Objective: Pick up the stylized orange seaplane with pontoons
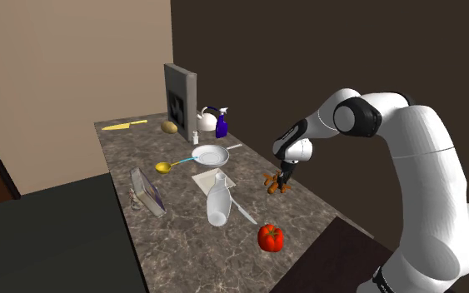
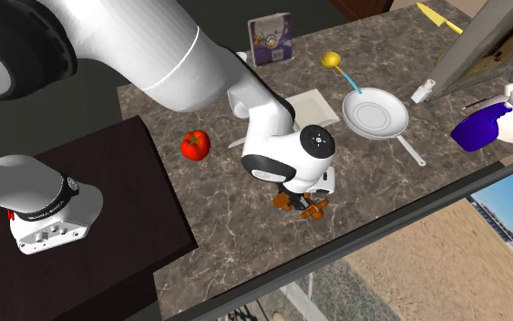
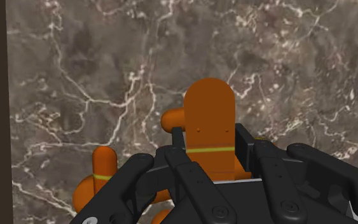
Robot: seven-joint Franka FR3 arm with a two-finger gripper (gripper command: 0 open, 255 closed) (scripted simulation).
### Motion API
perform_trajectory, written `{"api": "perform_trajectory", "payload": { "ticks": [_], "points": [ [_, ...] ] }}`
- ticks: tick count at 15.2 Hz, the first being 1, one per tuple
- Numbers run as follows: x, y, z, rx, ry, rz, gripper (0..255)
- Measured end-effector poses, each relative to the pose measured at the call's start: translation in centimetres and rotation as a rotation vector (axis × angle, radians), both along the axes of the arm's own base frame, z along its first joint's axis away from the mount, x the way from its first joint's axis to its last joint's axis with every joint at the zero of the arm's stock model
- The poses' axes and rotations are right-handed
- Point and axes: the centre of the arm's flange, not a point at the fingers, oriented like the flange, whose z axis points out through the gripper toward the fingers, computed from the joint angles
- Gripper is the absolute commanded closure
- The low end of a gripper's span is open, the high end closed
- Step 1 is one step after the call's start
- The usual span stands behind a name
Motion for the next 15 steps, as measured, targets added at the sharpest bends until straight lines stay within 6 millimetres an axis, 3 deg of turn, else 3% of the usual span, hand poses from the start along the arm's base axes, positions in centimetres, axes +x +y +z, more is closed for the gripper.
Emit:
{"api": "perform_trajectory", "payload": {
  "ticks": [15],
  "points": [
    [0.1,0.0,7.3,0.000,0.000,0.000,255]
  ]
}}
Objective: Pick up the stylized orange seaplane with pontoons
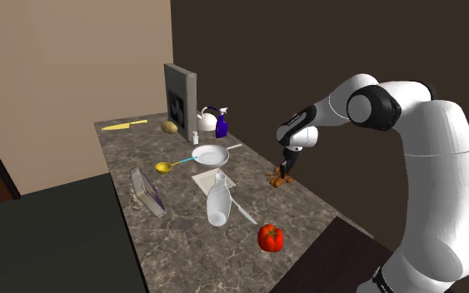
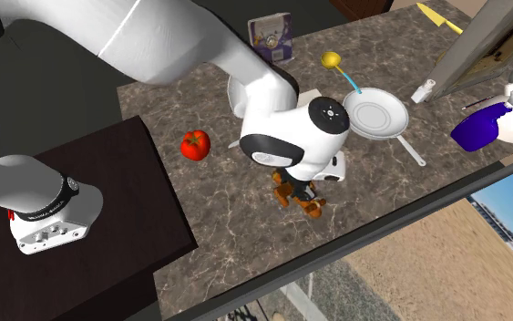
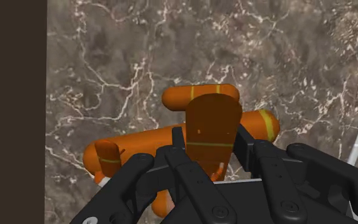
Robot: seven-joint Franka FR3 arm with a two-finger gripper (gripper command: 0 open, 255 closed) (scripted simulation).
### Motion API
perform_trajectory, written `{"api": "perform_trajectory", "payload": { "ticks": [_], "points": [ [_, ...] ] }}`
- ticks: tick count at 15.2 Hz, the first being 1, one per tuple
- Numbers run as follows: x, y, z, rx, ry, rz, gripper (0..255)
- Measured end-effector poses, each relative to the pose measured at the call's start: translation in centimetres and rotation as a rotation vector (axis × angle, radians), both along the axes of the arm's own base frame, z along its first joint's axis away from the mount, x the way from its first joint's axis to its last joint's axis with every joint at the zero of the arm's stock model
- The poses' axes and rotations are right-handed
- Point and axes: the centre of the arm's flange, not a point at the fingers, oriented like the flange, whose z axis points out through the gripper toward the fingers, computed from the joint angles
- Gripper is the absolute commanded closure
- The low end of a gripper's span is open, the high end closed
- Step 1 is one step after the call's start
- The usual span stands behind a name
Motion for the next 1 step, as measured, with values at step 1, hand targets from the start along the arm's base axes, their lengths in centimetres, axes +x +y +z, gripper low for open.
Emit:
{"api": "perform_trajectory", "payload": {
  "ticks": [1],
  "points": [
    [-0.01,-0.02,0.38,0.000,0.000,0.000,255]
  ]
}}
